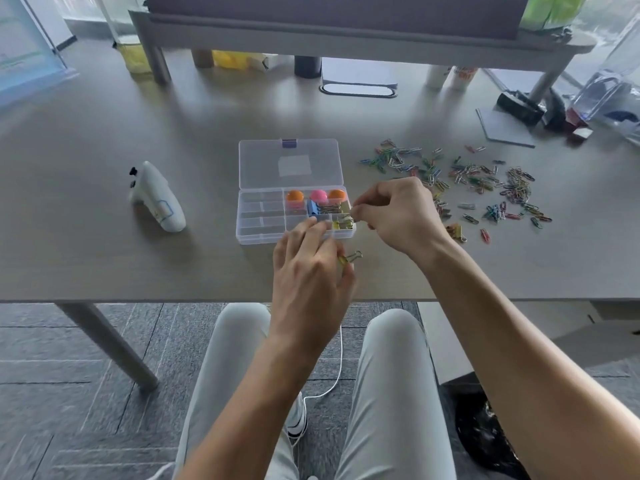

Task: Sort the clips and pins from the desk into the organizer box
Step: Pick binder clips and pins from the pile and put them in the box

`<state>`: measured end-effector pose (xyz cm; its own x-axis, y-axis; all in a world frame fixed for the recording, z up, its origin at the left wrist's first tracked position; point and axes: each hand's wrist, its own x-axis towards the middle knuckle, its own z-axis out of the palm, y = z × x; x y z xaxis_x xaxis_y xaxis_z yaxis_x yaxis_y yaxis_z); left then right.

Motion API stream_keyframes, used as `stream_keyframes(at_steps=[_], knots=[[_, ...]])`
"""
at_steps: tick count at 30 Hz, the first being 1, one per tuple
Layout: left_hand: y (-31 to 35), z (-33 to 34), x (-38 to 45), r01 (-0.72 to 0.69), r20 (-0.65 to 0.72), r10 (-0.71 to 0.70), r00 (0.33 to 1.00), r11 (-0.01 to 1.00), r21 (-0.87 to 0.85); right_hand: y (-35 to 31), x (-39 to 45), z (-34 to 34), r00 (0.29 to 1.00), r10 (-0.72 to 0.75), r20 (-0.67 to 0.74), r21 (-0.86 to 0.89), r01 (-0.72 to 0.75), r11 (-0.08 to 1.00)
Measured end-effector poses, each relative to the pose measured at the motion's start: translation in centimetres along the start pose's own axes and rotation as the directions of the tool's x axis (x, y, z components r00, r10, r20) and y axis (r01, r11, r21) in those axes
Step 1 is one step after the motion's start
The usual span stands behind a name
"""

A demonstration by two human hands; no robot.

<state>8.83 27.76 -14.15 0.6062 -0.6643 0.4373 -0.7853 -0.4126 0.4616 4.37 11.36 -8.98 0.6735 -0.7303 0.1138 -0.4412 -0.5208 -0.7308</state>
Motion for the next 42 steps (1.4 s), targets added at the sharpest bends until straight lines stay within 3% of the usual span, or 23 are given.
stream_keyframes(at_steps=[10, 29, 42], knots=[[-0.2, 0.6, -0.3, -0.003, 0.004, 0.003, 1.000, 1.000, -0.022, -0.3, 0.3, 1.0, 0.999, 0.029, 0.032, -0.072, -0.027, 0.997], [-0.2, 0.4, -0.4, -0.005, 0.033, 0.006, 0.999, 1.000, -0.031, 1.5, -0.8, 2.1, 0.983, -0.170, -0.065, -0.004, 0.170, 0.985], [-0.3, 0.7, -0.4, 0.002, 0.010, -0.002, 1.000, 1.000, -0.030, 0.9, 0.0, 1.2, 0.988, -0.148, 0.045, -0.094, 0.152, 0.984]])
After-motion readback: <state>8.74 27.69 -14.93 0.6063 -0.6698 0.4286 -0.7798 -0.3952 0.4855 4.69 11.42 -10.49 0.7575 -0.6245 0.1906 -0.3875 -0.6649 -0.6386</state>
